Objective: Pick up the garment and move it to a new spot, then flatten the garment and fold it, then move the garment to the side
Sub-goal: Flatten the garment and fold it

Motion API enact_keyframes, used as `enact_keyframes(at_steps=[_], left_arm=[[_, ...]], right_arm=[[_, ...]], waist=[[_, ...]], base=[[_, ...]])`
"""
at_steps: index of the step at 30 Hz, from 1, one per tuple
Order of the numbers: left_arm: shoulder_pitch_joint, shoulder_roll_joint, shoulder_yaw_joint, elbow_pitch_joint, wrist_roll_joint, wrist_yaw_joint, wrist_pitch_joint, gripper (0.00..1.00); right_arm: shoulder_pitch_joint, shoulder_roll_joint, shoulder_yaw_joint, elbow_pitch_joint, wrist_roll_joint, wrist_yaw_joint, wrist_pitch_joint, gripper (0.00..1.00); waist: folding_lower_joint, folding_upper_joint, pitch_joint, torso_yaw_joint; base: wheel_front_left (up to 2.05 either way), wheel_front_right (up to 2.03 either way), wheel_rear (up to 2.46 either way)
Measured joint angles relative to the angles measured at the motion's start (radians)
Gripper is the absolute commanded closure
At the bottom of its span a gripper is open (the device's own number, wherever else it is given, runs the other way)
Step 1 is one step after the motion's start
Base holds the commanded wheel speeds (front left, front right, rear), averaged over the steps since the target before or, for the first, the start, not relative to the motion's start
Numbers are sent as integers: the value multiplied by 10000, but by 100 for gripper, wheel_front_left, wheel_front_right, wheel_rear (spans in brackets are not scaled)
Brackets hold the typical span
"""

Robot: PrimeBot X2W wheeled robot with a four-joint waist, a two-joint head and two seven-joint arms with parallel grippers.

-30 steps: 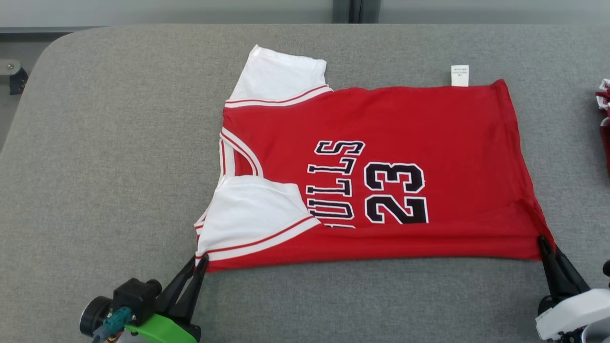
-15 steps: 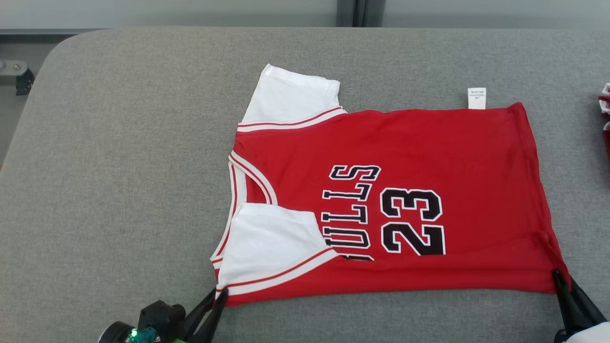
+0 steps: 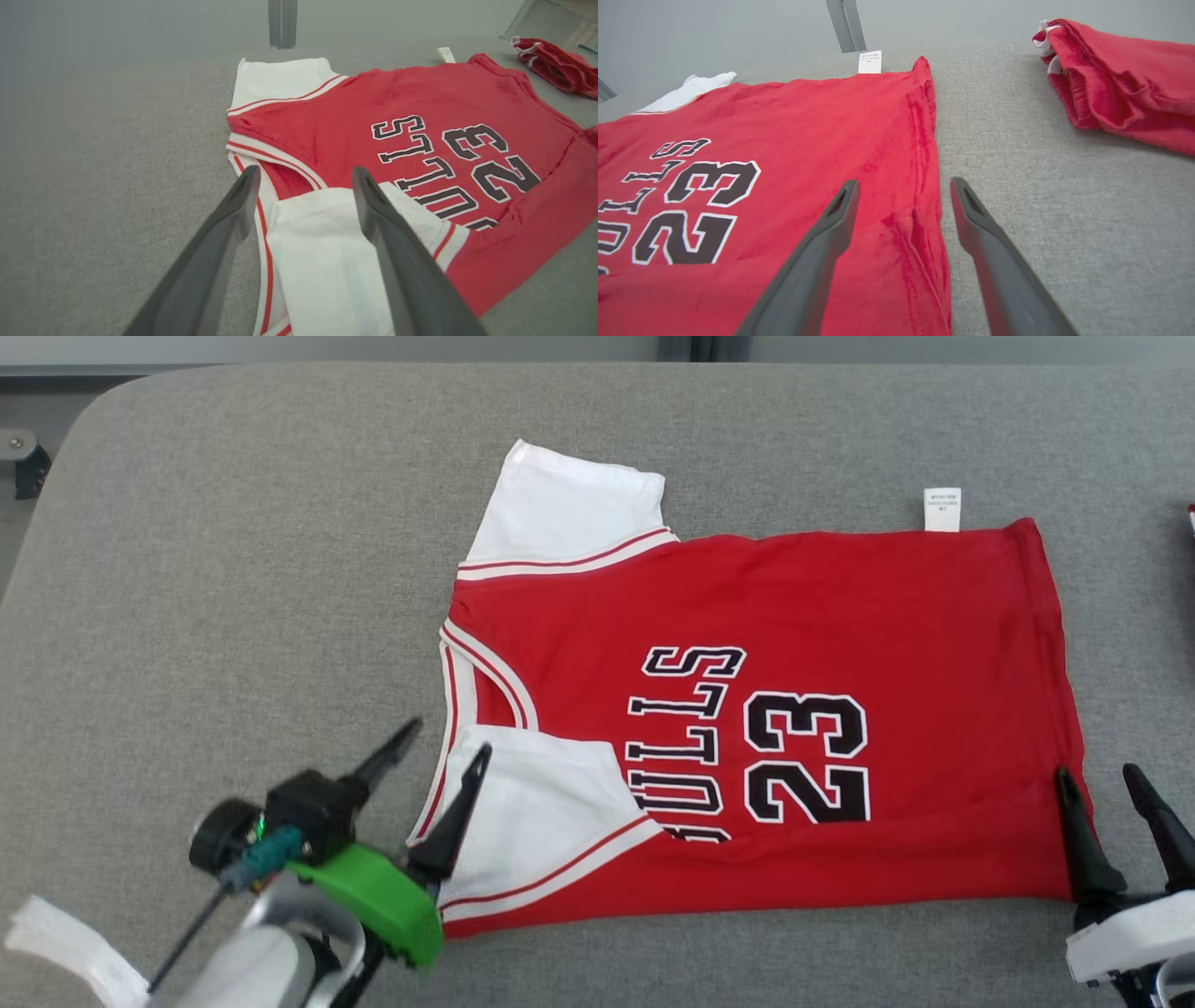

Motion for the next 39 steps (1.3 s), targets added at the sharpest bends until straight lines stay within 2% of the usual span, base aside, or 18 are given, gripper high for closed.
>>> enact_keyframes(at_steps=[5,9,15,19,23,27,33,39], left_arm=[[-2477,407,403,-226,125,-370,803,0],[-4962,784,349,207,-59,-761,2255,0],[-8207,1060,-493,1848,-1411,-936,4688,0],[-9615,1522,-1210,2840,-2541,-947,5609,0],[-10309,2000,-1887,3724,-3158,-947,6075,0],[-10772,2592,-2491,4048,-3613,-947,6107,0],[-11064,3045,-3187,4192,-4527,-947,6286,0],[-11448,3352,-3766,4433,-4800,-949,6119,0]], right_arm=[[-666,188,161,-384,-274,0,86,0],[-1216,313,272,-723,-525,0,217,0],[-2150,523,711,-1039,-782,0,343,0],[-2659,754,882,-1179,-828,0,334,0],[-2823,953,938,-1189,-859,0,245,0],[-2887,1114,941,-1220,-861,0,157,0],[-2887,1283,911,-1264,-855,0,71,0],[-3003,1386,932,-1267,-842,0,25,0]], waist=[[0,0,359,-33],[0,0,788,-134],[1,0,1570,-452],[1,0,2077,-842],[1,0,2566,-1313],[1,0,2993,-1800],[2,0,3569,-2369],[1,0,4019,-2734]], base=[[0,0,0],[0,0,0],[0,0,0],[0,0,0],[0,0,0],[0,0,0],[0,0,0],[0,0,0]])
